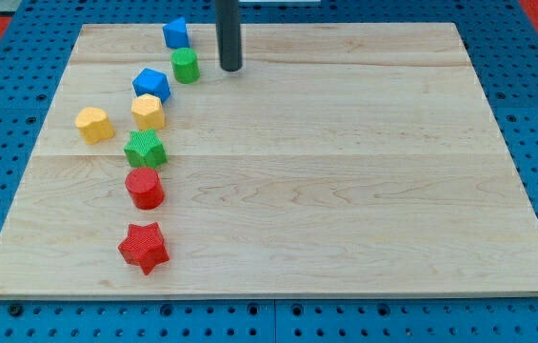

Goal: Move the yellow heart towards the top left

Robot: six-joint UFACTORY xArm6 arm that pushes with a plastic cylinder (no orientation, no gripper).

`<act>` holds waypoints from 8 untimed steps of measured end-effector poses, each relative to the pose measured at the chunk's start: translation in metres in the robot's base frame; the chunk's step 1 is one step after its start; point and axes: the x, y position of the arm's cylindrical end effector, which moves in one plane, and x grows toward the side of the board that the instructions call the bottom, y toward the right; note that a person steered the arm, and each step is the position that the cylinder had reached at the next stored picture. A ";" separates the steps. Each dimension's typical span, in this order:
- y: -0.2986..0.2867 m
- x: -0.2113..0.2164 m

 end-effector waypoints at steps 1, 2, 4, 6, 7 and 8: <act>-0.025 0.000; -0.047 -0.001; 0.001 0.014; 0.047 0.116; 0.091 0.217; 0.087 0.329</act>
